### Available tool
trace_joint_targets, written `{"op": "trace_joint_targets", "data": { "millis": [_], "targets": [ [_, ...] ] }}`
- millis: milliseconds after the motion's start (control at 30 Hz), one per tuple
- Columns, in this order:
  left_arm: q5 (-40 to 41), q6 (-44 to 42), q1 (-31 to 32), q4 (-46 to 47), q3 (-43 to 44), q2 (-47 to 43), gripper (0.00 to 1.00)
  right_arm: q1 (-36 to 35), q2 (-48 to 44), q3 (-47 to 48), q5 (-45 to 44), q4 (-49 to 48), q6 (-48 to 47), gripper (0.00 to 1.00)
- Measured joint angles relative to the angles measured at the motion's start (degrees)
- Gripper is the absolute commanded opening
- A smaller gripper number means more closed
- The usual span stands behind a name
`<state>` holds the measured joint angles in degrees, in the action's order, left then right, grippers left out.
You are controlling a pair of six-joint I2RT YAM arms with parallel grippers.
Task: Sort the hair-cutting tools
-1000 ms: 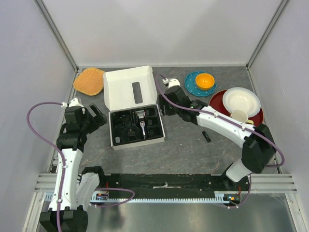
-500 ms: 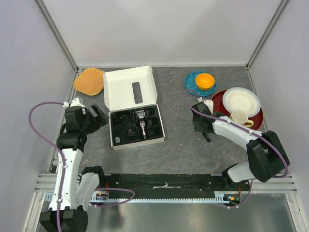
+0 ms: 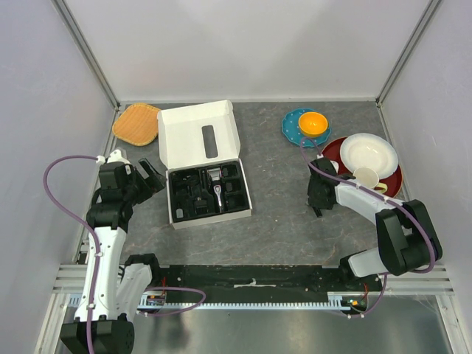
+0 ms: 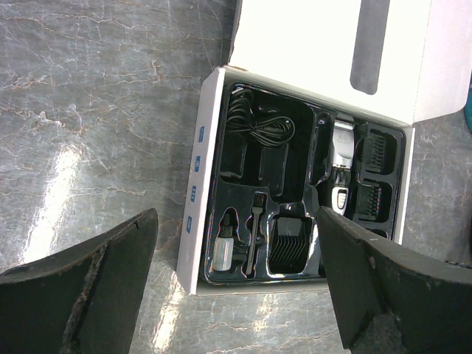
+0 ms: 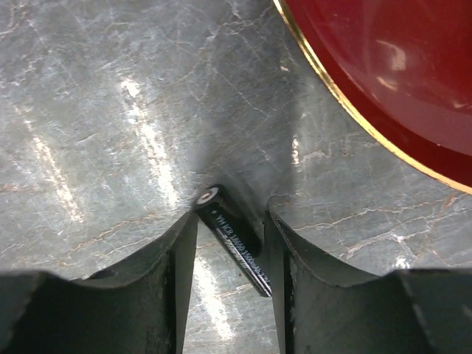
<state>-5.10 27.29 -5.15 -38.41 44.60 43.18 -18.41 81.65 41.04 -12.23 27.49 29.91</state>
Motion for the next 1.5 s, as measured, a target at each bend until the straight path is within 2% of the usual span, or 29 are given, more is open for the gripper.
{"op": "trace_joint_targets", "data": {
  "millis": [33, 67, 233, 567, 767, 1000, 1133, 1300, 1500],
  "targets": [
    [0.0, 0.0, 0.0, 0.0, 0.0, 0.0, 0.95, 0.2, 0.17, -0.02, 0.61, -0.31, -0.07, 0.37],
    [0.02, 0.0, 0.0, 0.0, 0.0, -0.04, 0.95, 0.22, 0.28, -0.02, 1.05, -0.68, -0.22, 0.26],
    [0.02, 0.0, 0.0, 0.0, 0.0, -0.11, 0.95, 0.22, 0.37, -0.02, 3.3, -1.77, -0.9, 0.11],
    [0.04, 0.0, 0.0, -0.02, 0.0, -0.11, 0.95, -1.53, -3.93, 1.03, 12.04, -5.03, 0.13, 0.09],
    [0.04, 0.0, 0.0, 0.0, 0.0, -0.11, 0.95, -11.43, -4.59, 9.44, 14.86, -11.89, 3.43, 0.07],
    [0.04, 0.0, 0.0, 0.0, 0.0, -0.11, 0.94, -22.73, 5.68, 19.98, 12.76, -25.16, 7.02, 0.06],
    [0.04, 0.0, -0.02, 0.0, 0.0, -0.09, 0.94, -27.82, 13.75, 26.73, 7.26, -27.43, 7.39, 0.06],
    [0.04, 0.0, -0.02, 0.0, 0.0, -0.07, 0.94, -31.82, 20.61, 32.96, 1.77, -29.79, 6.88, 0.06],
    [0.04, 0.0, -0.02, 0.0, 0.0, 0.24, 0.94, -34.95, 26.45, 36.11, -3.52, -34.16, 5.25, 0.06]
  ]
}}
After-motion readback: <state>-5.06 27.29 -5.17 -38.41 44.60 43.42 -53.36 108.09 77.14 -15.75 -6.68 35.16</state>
